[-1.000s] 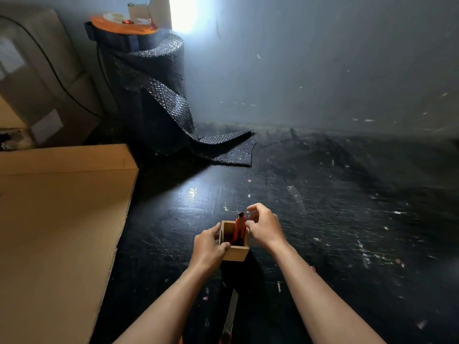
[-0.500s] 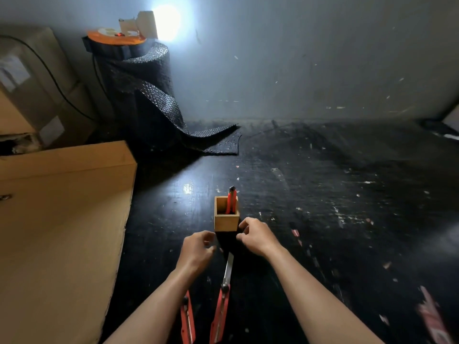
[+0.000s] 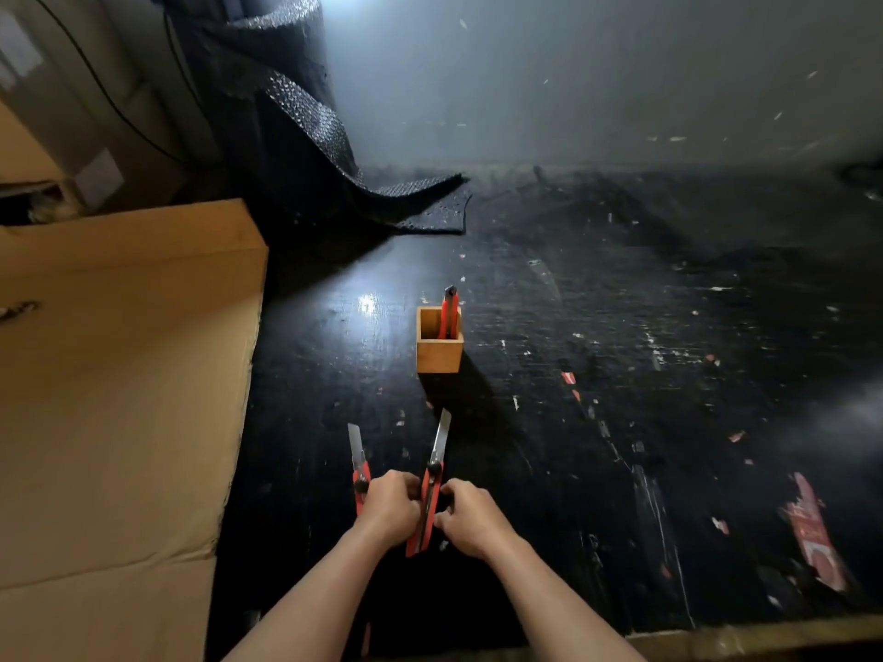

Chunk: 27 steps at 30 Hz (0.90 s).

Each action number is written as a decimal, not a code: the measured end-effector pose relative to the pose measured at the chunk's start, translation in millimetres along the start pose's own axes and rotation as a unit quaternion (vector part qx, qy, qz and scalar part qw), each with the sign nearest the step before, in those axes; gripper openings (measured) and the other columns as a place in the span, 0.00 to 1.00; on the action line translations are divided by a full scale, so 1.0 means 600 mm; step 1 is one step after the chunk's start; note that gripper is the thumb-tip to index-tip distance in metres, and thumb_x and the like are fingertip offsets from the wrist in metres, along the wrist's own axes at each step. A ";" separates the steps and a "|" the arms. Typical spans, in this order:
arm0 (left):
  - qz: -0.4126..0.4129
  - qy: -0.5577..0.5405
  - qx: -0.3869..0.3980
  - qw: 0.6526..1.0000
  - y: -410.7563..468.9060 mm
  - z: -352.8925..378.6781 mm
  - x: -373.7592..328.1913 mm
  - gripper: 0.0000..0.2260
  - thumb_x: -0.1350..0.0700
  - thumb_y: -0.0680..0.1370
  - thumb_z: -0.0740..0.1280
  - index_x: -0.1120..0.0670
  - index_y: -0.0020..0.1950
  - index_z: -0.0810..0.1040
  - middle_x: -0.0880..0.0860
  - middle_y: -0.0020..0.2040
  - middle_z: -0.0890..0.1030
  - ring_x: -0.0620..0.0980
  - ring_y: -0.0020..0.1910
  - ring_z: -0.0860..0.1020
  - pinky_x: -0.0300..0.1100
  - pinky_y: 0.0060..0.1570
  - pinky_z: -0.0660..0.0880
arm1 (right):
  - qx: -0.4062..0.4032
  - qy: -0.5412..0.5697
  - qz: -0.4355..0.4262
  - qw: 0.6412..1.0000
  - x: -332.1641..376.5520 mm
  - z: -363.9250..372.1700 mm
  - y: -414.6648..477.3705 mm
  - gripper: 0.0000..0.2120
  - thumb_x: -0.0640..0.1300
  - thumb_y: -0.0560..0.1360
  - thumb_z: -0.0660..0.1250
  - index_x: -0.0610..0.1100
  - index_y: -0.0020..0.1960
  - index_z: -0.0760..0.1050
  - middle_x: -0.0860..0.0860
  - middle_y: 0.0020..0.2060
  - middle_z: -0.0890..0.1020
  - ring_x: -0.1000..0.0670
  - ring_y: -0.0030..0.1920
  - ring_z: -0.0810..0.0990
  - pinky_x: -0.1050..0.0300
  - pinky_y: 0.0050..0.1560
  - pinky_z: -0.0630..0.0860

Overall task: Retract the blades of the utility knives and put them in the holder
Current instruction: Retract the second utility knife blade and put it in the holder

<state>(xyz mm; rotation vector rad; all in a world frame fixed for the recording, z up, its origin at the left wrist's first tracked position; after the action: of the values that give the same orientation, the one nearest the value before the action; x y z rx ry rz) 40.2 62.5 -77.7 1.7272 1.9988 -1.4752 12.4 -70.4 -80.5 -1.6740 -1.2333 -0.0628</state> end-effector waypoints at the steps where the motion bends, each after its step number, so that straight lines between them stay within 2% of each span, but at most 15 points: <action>1: -0.006 -0.013 -0.001 1.000 -0.004 0.006 0.005 0.12 0.64 0.78 0.69 0.55 0.59 0.84 0.51 0.51 0.87 0.46 0.50 0.85 0.41 0.53 0.82 | 0.001 0.028 0.002 1.000 -0.003 0.007 -0.003 0.14 0.44 0.76 0.69 0.49 0.61 0.76 0.50 0.47 0.85 0.51 0.45 0.86 0.49 0.50 0.85; 3: -0.016 -0.043 -0.016 0.999 -0.010 0.014 0.011 0.13 0.65 0.77 0.70 0.56 0.60 0.84 0.51 0.50 0.87 0.45 0.49 0.84 0.38 0.51 0.81 | -0.005 0.070 -0.001 0.998 -0.008 0.013 -0.006 0.13 0.42 0.78 0.69 0.50 0.62 0.75 0.50 0.45 0.85 0.53 0.44 0.86 0.52 0.49 0.85; 6: -0.035 -0.109 -0.017 0.993 -0.020 0.026 0.021 0.13 0.64 0.77 0.71 0.53 0.59 0.83 0.47 0.49 0.85 0.44 0.50 0.84 0.43 0.56 0.82 | 0.005 0.123 0.000 0.992 -0.017 0.017 -0.013 0.15 0.41 0.78 0.69 0.51 0.63 0.73 0.50 0.43 0.85 0.53 0.42 0.87 0.55 0.47 0.85; 8: -0.048 -0.150 -0.015 0.987 -0.026 0.029 0.026 0.13 0.65 0.77 0.71 0.52 0.59 0.83 0.50 0.52 0.86 0.46 0.51 0.85 0.48 0.58 0.82 | 0.005 0.150 -0.008 0.989 -0.018 0.011 -0.018 0.15 0.40 0.77 0.71 0.52 0.61 0.74 0.49 0.44 0.85 0.53 0.43 0.87 0.54 0.47 0.85; 12: -0.043 -0.232 -0.038 0.971 -0.035 0.008 0.008 0.13 0.66 0.78 0.69 0.51 0.57 0.81 0.53 0.54 0.86 0.49 0.52 0.86 0.52 0.55 0.84 | -0.015 0.182 -0.051 0.982 -0.003 -0.025 -0.028 0.14 0.37 0.76 0.71 0.53 0.56 0.76 0.48 0.46 0.85 0.51 0.45 0.87 0.50 0.48 0.86; 16: 0.016 -0.264 -0.048 0.963 -0.040 -0.042 -0.055 0.12 0.67 0.77 0.70 0.54 0.58 0.81 0.53 0.54 0.86 0.51 0.53 0.86 0.53 0.55 0.84 | -0.042 0.227 -0.121 0.965 0.044 -0.085 -0.049 0.16 0.32 0.75 0.70 0.47 0.58 0.76 0.45 0.49 0.85 0.49 0.47 0.88 0.47 0.48 0.86; 21: 0.115 -0.275 -0.051 0.953 -0.058 -0.122 -0.162 0.13 0.67 0.78 0.69 0.57 0.61 0.82 0.55 0.55 0.87 0.52 0.53 0.87 0.47 0.51 0.85 | -0.079 0.237 -0.222 0.943 0.133 -0.183 -0.096 0.16 0.31 0.75 0.70 0.42 0.60 0.75 0.43 0.50 0.85 0.46 0.48 0.87 0.48 0.47 0.86; 24: 0.150 -0.314 -0.045 0.937 -0.073 -0.170 -0.217 0.13 0.68 0.79 0.68 0.59 0.62 0.81 0.58 0.55 0.87 0.56 0.52 0.87 0.53 0.51 0.85 | -0.089 0.243 -0.266 0.929 0.187 -0.231 -0.120 0.15 0.31 0.76 0.70 0.43 0.60 0.75 0.43 0.50 0.85 0.45 0.49 0.87 0.45 0.49 0.86; 27: 0.187 -0.342 -0.054 0.919 -0.098 -0.221 -0.268 0.13 0.71 0.78 0.67 0.62 0.62 0.81 0.60 0.53 0.87 0.57 0.47 0.88 0.50 0.44 0.86 | -0.106 0.226 -0.305 0.919 0.237 -0.275 -0.143 0.17 0.28 0.76 0.68 0.42 0.61 0.74 0.41 0.50 0.84 0.44 0.49 0.87 0.44 0.48 0.86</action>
<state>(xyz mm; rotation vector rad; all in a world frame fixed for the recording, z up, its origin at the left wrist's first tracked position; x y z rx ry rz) 111.5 51.9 126.5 1.2076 1.2801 -1.5062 96.4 -96.5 136.5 -1.2813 -1.3648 -0.9418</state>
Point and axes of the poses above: each hand's wrist, its own y-axis towards the middle knuckle, its own z-axis out of the palm, x = y × z, the point moved 9 cm from there along y, towards the middle knuckle
